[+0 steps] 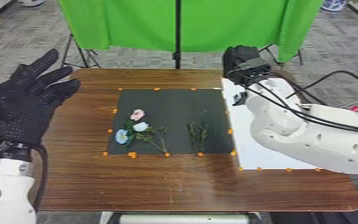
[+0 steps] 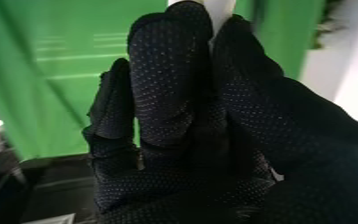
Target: Arrange flowers
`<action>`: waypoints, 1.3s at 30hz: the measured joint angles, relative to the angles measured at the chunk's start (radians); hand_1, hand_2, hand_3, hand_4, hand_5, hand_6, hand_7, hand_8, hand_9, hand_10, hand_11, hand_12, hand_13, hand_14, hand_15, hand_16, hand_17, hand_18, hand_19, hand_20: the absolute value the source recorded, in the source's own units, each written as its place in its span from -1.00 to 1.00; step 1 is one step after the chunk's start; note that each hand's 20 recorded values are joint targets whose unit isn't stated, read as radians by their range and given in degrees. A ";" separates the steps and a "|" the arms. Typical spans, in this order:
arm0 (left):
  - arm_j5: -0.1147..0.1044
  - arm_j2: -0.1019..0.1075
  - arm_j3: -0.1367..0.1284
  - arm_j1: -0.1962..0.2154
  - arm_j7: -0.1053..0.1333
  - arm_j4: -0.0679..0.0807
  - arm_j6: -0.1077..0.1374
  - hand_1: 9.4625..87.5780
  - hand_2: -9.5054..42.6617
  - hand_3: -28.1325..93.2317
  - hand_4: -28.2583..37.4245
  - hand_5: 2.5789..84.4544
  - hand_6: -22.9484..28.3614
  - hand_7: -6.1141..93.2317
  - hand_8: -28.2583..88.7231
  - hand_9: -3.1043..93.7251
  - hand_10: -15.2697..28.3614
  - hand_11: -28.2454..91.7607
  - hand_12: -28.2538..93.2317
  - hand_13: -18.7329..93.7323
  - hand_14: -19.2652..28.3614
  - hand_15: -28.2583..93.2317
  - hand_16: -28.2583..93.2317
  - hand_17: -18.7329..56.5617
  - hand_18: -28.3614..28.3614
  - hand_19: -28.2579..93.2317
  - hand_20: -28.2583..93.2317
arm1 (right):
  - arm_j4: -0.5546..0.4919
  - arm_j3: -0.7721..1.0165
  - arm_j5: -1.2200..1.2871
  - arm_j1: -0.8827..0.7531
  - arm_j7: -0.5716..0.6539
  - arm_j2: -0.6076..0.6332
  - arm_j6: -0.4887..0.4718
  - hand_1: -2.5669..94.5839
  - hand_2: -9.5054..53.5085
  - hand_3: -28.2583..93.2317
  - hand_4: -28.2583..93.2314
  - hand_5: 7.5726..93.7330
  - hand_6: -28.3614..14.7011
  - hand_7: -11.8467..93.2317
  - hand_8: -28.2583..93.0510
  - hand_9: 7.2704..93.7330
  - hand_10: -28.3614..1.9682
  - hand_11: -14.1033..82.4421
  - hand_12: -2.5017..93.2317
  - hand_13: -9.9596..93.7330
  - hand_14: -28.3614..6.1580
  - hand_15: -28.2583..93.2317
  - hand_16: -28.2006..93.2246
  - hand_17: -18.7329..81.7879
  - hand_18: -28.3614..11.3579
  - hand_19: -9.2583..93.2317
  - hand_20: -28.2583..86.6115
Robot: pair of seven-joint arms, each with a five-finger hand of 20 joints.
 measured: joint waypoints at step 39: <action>-0.001 0.027 0.051 -0.085 -0.008 0.034 -0.038 -0.73 -0.26 0.71 -1.00 -0.22 0.25 -0.62 -0.66 -0.32 0.62 -0.06 -0.35 -0.23 1.00 0.48 -0.74 -0.65 0.95 0.56 -0.24 | 0.055 -0.226 0.101 0.005 -0.052 -0.372 -0.063 0.20 -1.00 0.75 -1.00 0.54 0.45 -0.03 -0.63 0.88 0.57 -0.46 -0.19 0.65 0.66 0.42 -0.03 -0.08 -0.56 0.84 0.08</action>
